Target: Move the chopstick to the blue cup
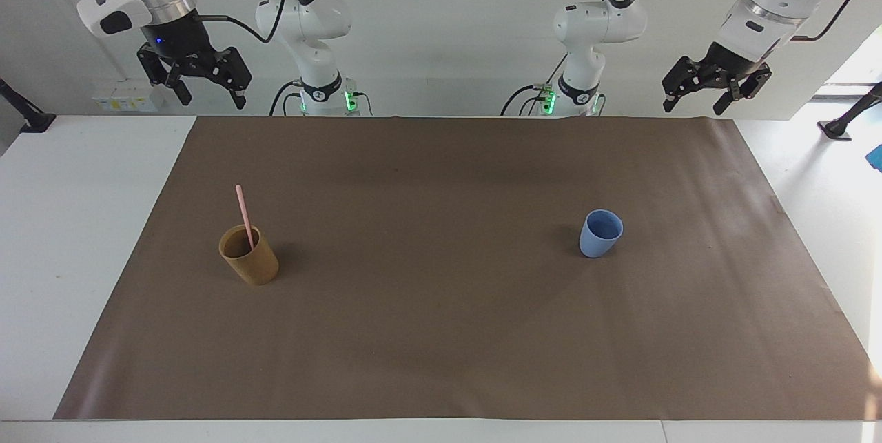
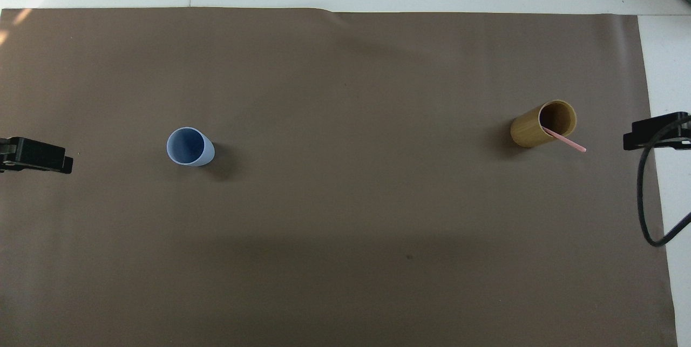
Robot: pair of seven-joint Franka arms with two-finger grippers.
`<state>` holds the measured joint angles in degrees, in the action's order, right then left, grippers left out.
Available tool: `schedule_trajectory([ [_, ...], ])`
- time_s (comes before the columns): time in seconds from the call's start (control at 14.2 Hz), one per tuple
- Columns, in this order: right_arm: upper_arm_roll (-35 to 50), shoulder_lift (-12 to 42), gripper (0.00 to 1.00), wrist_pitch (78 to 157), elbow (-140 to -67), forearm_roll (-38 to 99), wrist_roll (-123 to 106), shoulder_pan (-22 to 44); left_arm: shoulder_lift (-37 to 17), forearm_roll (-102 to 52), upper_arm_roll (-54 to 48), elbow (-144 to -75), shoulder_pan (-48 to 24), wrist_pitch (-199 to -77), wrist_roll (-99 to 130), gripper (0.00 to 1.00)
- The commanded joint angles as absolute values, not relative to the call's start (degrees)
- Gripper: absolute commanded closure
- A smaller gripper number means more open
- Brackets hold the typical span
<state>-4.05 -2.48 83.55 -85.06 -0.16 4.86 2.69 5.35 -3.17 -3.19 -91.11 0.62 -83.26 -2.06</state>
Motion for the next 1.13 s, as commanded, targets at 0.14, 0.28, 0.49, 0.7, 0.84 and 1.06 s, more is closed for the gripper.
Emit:
schedule_trajectory([
  [0.14,-3.87,-3.60,0.00,83.50,-86.13,0.35,3.78,2.37,6.24,-3.08,-3.60,-92.02,1.32,-83.58,-1.58,0.00],
  [0.28,-3.87,-3.78,0.00,82.28,-86.39,0.35,3.69,2.37,6.24,-3.08,-3.60,-92.02,1.32,-83.58,-1.58,0.00],
  [0.49,-4.74,-4.13,0.00,80.69,-86.04,-0.44,3.78,2.02,6.24,-3.08,-3.60,-92.02,1.32,-83.58,-1.58,0.00],
  [0.7,-4.84,-4.39,0.00,79.98,-86.05,0.35,3.51,2.20,6.24,-3.08,-3.60,-92.02,1.32,-83.50,-1.58,0.00],
  [0.84,-4.83,-4.39,0.00,79.72,-86.04,0.35,3.17,2.20,6.24,-3.08,-3.60,-92.02,1.32,-83.58,-1.58,0.00],
  [1.06,-5.01,-6.05,0.00,82.68,-89.28,0.26,3.42,2.46,6.24,-3.08,-3.60,-92.02,1.32,-83.50,-1.58,0.00],
])
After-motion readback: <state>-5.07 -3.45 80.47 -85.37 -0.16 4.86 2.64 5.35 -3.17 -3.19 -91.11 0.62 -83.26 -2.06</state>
